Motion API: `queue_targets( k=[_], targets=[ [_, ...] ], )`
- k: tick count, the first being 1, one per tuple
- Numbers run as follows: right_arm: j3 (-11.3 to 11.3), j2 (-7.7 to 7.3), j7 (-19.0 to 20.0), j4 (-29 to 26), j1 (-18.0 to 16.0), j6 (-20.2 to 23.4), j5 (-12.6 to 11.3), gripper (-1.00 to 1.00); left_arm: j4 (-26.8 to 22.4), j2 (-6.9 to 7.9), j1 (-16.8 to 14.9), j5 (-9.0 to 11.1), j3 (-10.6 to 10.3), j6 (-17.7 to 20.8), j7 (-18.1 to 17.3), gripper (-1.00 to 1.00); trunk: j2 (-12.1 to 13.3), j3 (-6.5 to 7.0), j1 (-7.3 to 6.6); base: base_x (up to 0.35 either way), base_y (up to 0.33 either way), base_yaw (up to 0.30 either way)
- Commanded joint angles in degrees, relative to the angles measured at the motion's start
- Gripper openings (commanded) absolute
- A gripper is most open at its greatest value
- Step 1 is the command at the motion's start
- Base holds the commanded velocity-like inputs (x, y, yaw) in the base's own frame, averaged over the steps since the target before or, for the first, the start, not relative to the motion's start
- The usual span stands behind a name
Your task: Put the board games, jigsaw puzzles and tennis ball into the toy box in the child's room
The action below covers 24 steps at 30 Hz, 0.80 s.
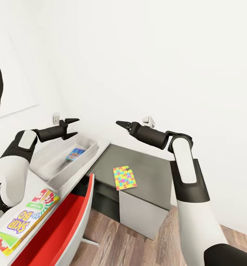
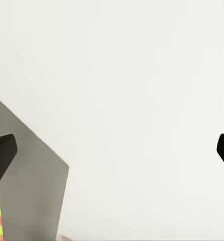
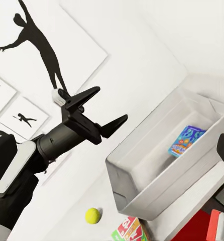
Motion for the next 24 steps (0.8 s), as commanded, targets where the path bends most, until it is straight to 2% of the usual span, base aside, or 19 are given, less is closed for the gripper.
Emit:
queue_targets(
  k=[1, 12, 24],
  targets=[
    [-0.4, 0.03, -0.5, 0.0, 0.0, 0.2, -0.6, 1.0, 0.0, -0.01, -0.1, -0.5, 0.2, 0.3, -0.5, 1.0, -0.1, -0.03, 0.04, 0.0, 0.0, -0.137],
    [-4.1, 0.03, -0.2, -0.1, 0.7, 0.8, -0.7, 1.0, 0.1, 0.0, 0.0, -0.5, 0.2, 0.3, -0.7, 1.0, -0.1, 0.96, 0.04, 0.0, 0.0, -0.137],
    [-5.1, 0.03, 0.2, -0.1, 0.6, 1.0, -0.7, 1.0, 0.3, -0.09, 0.0, -0.5, 0.2, 0.3, -0.7, 1.0, -0.1, 2.03, 0.04, -0.066, 0.0, -0.137]
  ],
)
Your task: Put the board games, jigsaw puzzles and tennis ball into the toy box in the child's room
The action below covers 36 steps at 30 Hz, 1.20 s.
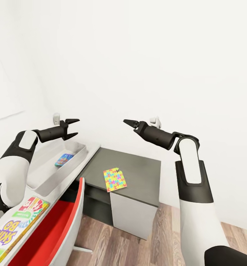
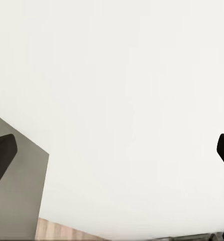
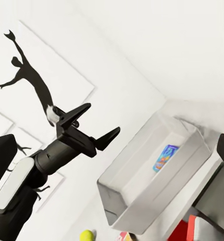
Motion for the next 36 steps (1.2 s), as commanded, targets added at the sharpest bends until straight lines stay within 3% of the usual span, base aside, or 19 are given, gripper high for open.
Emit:
queue_targets(
  k=[1, 26, 36],
  targets=[
    [0.0, 0.04, -0.6, 0.0, -0.1, 0.2, -0.6, 1.0, 0.0, -0.02, -0.1, -0.5, 0.3, 0.3, -0.4, 1.0, -0.1, -0.04, 0.03, -0.081, 0.0, -0.137],
    [0.0, 0.04, -0.6, 0.0, -0.1, 0.4, -0.6, 1.0, 0.1, -0.15, 0.1, -0.6, 0.3, 0.3, -0.4, 1.0, -0.1, 2.17, 0.03, -0.073, 0.0, -0.138],
    [0.0, 0.04, -0.6, 0.1, -0.1, 0.3, -0.7, 1.0, 0.1, -0.42, 0.2, -0.6, 0.3, 0.3, -0.4, 1.0, -0.1, 2.34, 0.03, -0.005, 0.0, -0.03]
  ],
)
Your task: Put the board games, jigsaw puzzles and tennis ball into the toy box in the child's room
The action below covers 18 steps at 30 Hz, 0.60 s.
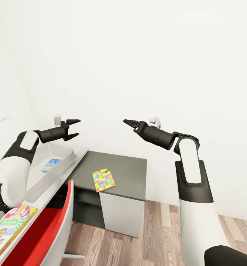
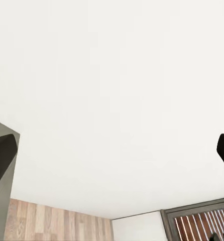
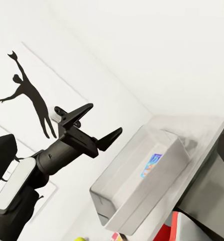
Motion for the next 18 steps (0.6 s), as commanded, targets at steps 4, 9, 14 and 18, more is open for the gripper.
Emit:
queue_targets(
  k=[4, 9, 14, 18],
  targets=[
    [0.0, 0.03, -0.6, 0.1, -0.1, 0.2, -0.6, 1.0, 0.0, -0.11, 0.0, -0.5, 0.3, 0.3, -0.4, 1.0, -0.1, -0.13, 0.04, 0.0, 0.0, -0.002],
    [0.0, 0.03, -0.6, 0.2, -0.1, 0.2, -0.5, 1.0, 0.0, -0.14, 0.0, -0.5, 0.3, 0.3, -0.4, 1.0, -0.1, -0.12, 0.04, 0.0, 0.0, 0.0],
    [0.0, 0.03, -0.6, 0.2, -0.1, 0.2, -0.6, 1.0, 0.0, -0.15, 0.1, -0.5, 0.3, 0.3, -0.4, 1.0, -0.1, -0.12, 0.04, 0.0, 0.0, 0.0],
    [0.0, 0.03, -0.6, 0.3, -0.1, 0.1, -0.5, 1.0, 0.0, -0.15, 0.1, -0.5, 0.3, 0.3, -0.4, 1.0, -0.1, -0.12, 0.04, -0.004, 0.0, 0.0]
  ],
)
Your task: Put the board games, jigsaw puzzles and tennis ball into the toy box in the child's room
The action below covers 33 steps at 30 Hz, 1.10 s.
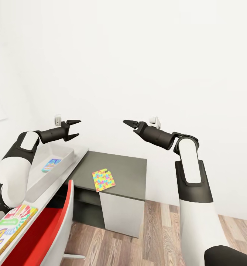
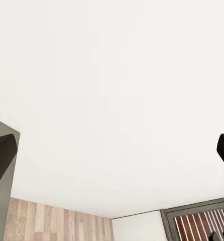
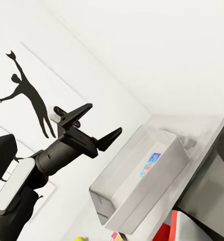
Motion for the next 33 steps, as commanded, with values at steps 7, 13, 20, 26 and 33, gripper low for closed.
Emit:
queue_targets(
  k=[7, 13, 20, 26, 33],
  targets=[
    [0.0, 0.03, -0.6, 0.0, -0.1, 0.1, -0.6, 1.0, 0.0, -0.03, -0.1, -0.5, 0.3, 0.3, -0.4, 1.0, -0.1, -0.13, 0.04, -0.087, 0.009, -0.001],
    [0.0, 0.03, -0.6, 0.0, -0.1, 0.2, -0.7, 1.0, 0.0, -0.03, -0.1, -0.5, 0.3, 0.3, -0.4, 1.0, -0.1, 0.01, 0.04, -0.145, 0.069, -0.13],
    [0.0, 0.03, -0.6, 0.1, -0.1, 0.2, -0.7, 1.0, 0.0, -0.03, -0.1, -0.6, 0.3, 0.3, -0.4, 1.0, -0.1, 0.28, 0.04, -0.155, 0.014, -0.243],
    [0.0, 0.03, -0.6, 0.1, -0.1, 0.3, -0.7, 1.0, 0.0, -0.03, -0.1, -0.6, 0.3, 0.3, -0.4, 1.0, -0.1, 0.56, 0.04, -0.129, 0.002, -0.255],
    [0.0, 0.03, -0.6, 0.2, -0.1, 0.3, -0.7, 1.0, 0.0, -0.03, -0.1, -0.6, 0.3, 0.3, -0.4, 1.0, -0.1, 0.89, 0.04, -0.116, 0.0, -0.257]
  ],
)
